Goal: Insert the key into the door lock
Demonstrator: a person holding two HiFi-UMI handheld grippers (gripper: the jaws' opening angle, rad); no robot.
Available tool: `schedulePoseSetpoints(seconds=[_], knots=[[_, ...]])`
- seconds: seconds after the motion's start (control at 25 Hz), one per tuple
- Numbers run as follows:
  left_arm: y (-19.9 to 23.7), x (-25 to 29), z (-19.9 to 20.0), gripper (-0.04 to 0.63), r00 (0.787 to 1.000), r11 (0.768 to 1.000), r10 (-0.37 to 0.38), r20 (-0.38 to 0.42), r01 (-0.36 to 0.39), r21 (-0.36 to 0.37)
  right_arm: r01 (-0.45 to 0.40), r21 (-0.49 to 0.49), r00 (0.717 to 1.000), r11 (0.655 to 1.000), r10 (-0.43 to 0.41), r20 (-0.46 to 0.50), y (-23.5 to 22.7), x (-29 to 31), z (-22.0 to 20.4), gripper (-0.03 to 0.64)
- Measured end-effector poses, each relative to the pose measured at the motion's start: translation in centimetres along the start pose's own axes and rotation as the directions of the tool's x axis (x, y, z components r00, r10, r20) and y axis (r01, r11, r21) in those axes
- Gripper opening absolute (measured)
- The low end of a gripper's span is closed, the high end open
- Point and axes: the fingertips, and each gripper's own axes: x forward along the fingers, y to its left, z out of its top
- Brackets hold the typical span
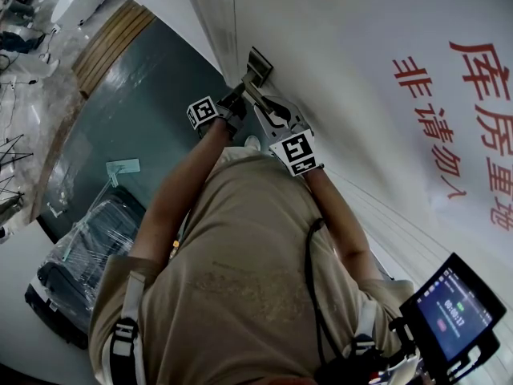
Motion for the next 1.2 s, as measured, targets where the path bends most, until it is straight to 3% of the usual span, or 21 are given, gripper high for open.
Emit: schedulePoseSetpoints(seconds=[0.48, 0.76, 1.2], knots=[[-0.2, 0.2, -0.2, 0.034, 1.0, 0.995, -0.011, 0.025, 0.014, -0.1, 0.002, -0.002, 1.0, 1.0, -0.002, -0.008, -0.1, 0.7, -0.1, 0.063], [0.5, -0.1, 0.4, 0.034, 0.999, 0.999, 0.044, -0.005, -0.044, 0.015, -0.006, -0.004, 1.0, 1.0, 0.006, 0.007, 0.1, 1.9, 0.9, 0.063], [0.4, 0.1, 0.1, 0.035, 0.999, 0.997, 0.042, -0.008, -0.042, 0.057, 0.005, 0.0, 1.0, 1.0, -0.005, 0.012, 0.5, 1.4, 1.1, 0.063]])
